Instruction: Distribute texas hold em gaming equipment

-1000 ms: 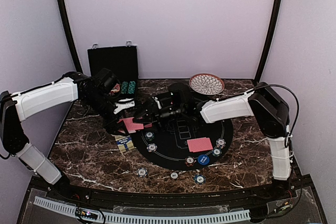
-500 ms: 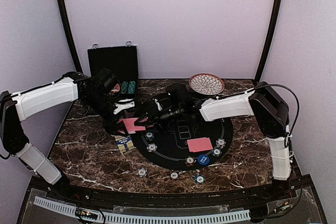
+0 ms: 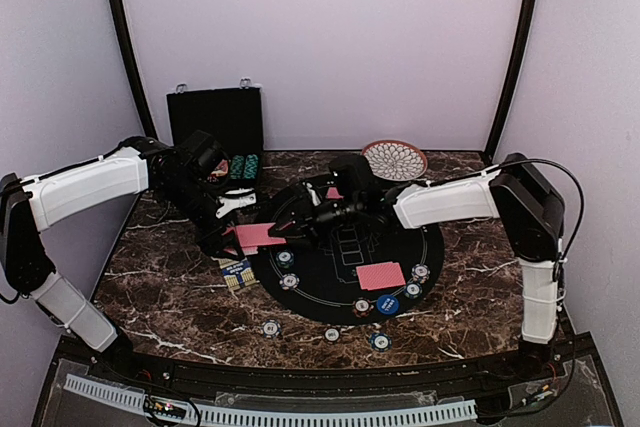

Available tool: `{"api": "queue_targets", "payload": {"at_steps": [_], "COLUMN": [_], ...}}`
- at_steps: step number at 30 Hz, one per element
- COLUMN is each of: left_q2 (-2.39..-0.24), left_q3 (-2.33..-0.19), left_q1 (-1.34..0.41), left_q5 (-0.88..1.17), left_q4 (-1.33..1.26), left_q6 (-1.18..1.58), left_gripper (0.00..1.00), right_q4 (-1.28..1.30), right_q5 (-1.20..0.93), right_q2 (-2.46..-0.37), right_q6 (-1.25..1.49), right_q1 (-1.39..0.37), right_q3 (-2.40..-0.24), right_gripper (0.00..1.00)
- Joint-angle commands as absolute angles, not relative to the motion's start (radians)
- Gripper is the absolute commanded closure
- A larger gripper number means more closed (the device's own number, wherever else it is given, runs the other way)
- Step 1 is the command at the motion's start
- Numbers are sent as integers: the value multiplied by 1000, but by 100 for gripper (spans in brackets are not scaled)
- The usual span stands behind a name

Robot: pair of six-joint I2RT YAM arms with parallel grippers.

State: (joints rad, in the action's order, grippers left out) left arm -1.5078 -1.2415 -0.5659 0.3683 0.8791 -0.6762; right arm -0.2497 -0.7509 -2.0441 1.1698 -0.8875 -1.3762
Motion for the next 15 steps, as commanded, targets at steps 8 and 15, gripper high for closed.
{"api": "queue_targets", "payload": {"at_steps": [8, 15], "left_q2": [-1481, -1477], "left_q3": [-1269, -1262], "left_q1": [-568, -568], "left_q5": [375, 364], "left_q4": [897, 903], "left_q6": [-676, -676], "left_gripper": [100, 100], "right_q4": [-410, -441], "right_q5": [-769, -778], "right_q2": [-1963, -1921], "right_q6": [1252, 1271], "right_q1": [-857, -815], "right_q3": [-1305, -1252], "right_gripper": [98, 100]}}
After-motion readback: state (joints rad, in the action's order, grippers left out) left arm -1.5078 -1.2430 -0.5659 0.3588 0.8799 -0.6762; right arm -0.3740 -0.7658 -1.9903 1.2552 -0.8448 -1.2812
